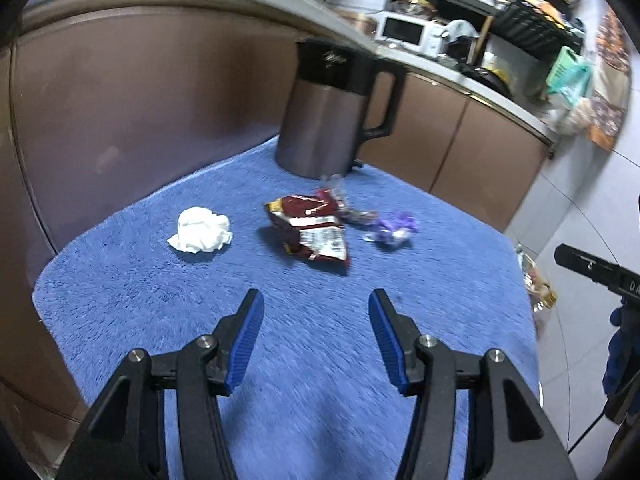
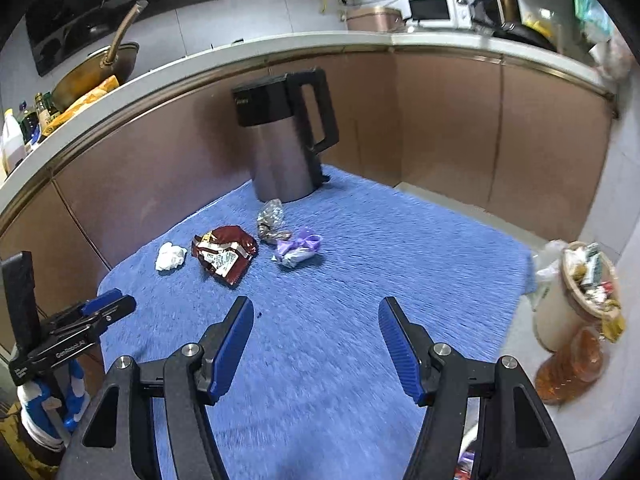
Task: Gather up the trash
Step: 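Move both open tools back over the towel, then grasp the brown snack wrapper with the left tool while the right tool grasps the purple wrapper, then carry the brown wrapper and purple wrapper over the bin and open both tools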
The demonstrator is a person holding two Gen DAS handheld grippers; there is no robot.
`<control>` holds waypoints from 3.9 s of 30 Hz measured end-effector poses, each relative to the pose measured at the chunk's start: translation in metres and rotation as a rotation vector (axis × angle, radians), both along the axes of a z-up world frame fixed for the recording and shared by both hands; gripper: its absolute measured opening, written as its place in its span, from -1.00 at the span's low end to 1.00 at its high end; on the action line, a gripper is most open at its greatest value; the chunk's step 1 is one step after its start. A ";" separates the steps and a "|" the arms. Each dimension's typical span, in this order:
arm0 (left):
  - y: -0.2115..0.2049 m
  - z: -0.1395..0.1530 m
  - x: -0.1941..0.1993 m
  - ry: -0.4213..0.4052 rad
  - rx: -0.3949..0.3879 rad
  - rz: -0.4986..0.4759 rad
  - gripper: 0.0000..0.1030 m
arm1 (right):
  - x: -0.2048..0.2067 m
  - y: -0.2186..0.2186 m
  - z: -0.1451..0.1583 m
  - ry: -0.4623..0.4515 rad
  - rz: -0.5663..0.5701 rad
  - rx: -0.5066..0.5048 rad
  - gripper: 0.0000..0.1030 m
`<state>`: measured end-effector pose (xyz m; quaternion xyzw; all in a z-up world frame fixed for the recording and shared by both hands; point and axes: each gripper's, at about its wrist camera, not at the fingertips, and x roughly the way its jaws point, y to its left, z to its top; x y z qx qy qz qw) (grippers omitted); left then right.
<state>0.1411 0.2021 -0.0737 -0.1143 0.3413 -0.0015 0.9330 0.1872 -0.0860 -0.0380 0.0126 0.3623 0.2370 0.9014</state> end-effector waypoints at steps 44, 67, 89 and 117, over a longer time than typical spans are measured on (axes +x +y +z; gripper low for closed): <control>0.020 -0.028 0.087 0.069 -0.137 0.041 -0.74 | 0.082 0.055 -0.043 0.062 0.074 0.140 -0.57; -0.054 0.051 -0.055 -0.095 0.037 -0.035 -0.74 | -0.081 -0.011 0.001 -0.126 0.012 -0.019 -0.57; -0.245 0.087 -0.049 -0.137 0.125 -0.392 -0.73 | -0.152 -0.201 0.007 -0.191 -0.359 0.022 -0.57; -0.472 -0.060 0.013 0.174 0.286 -0.737 -0.44 | -0.116 -0.335 -0.152 0.179 -0.615 0.022 -0.37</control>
